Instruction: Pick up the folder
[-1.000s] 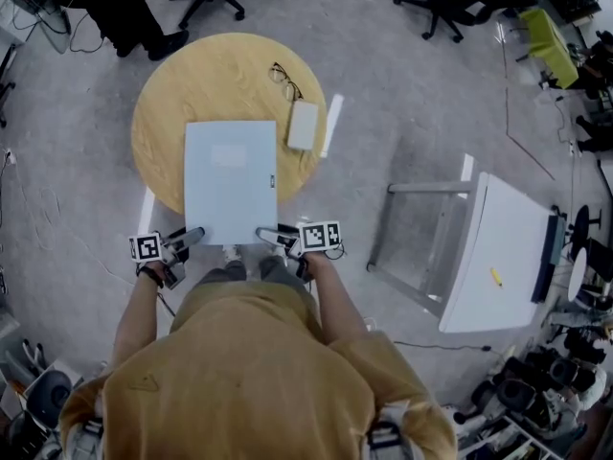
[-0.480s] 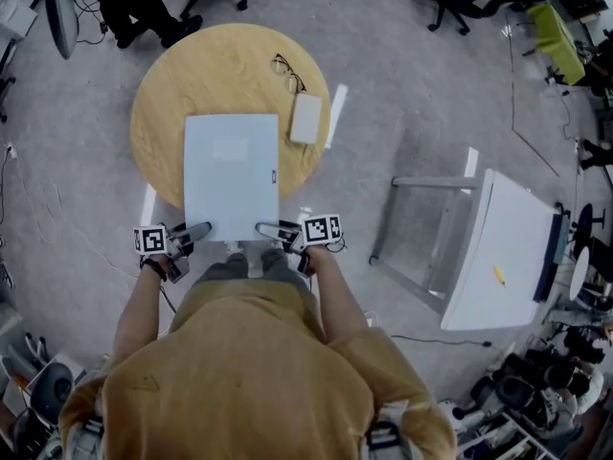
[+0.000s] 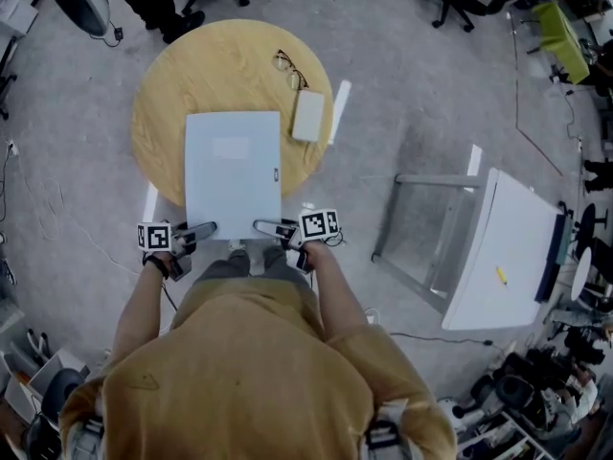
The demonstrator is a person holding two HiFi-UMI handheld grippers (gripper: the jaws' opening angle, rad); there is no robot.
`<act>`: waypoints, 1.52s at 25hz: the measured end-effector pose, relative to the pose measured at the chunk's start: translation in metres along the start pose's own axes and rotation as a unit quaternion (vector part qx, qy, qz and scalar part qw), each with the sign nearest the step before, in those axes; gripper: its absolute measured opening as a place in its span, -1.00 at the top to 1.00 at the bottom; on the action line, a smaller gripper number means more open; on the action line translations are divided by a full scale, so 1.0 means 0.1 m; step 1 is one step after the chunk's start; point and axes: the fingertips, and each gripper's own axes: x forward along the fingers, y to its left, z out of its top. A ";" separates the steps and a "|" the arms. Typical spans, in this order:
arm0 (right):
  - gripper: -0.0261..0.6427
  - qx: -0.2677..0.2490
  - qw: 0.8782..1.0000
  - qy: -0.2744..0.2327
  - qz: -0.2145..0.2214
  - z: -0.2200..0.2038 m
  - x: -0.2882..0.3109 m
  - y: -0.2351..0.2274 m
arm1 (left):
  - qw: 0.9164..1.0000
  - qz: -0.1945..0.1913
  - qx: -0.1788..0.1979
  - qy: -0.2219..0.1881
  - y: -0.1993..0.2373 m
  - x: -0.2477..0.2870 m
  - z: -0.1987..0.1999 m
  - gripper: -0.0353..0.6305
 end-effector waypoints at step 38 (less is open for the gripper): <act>-0.18 -0.135 0.990 -0.032 -0.017 0.20 -0.24 0.58 | 0.995 -0.035 0.085 -0.050 -0.67 -0.04 0.23 -0.28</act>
